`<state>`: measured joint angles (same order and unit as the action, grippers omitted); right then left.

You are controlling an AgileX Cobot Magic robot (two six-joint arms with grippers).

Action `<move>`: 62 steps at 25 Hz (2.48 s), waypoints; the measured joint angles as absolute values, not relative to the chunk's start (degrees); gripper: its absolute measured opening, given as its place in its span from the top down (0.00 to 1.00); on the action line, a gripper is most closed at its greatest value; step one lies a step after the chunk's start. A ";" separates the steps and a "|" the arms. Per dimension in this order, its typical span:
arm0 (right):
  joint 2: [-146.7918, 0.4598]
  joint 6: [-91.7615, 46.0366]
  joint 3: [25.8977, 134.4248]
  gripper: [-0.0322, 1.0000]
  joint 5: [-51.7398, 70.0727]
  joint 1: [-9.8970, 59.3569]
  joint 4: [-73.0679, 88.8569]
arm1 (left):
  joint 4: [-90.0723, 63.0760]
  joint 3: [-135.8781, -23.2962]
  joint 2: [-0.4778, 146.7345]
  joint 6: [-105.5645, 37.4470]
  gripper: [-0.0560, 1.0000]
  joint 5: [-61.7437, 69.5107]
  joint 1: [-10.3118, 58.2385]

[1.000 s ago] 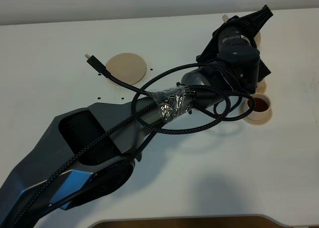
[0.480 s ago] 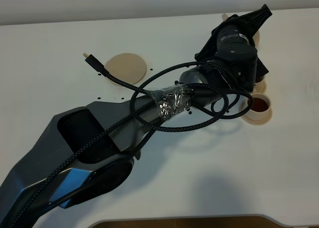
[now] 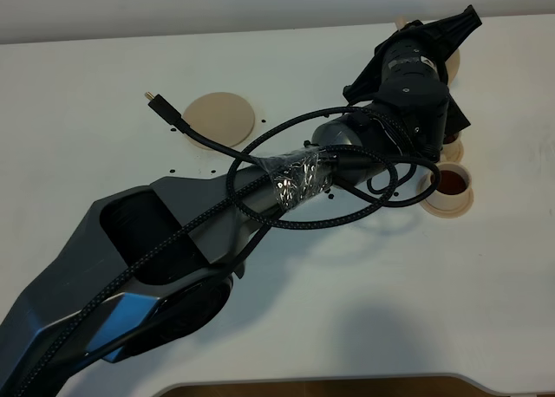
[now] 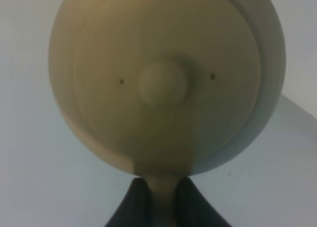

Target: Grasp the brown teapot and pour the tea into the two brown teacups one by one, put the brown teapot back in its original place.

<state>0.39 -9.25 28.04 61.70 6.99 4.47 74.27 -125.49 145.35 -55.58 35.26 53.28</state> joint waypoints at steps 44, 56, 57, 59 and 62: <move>0.39 -9.25 28.04 0.55 61.70 6.99 4.47 | 77.32 -125.49 145.35 -55.72 0.83 33.56 53.28; 0.39 -9.25 28.04 0.55 61.70 6.99 4.47 | 72.53 -125.49 145.35 -55.79 0.83 33.76 53.28; 0.39 -9.25 28.04 0.55 61.70 6.99 4.47 | 71.31 -125.49 145.35 -55.79 0.83 34.15 53.28; 0.39 -9.25 28.04 0.55 61.70 6.99 4.47 | 68.87 -125.49 145.35 -55.79 0.83 34.96 53.28; 0.39 -9.25 28.04 0.55 61.70 6.99 4.47 | 65.11 -125.49 145.35 -55.79 0.83 36.87 53.28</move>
<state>0.39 -9.25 28.04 61.70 6.99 4.47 65.11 -125.49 145.35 -55.79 36.87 53.28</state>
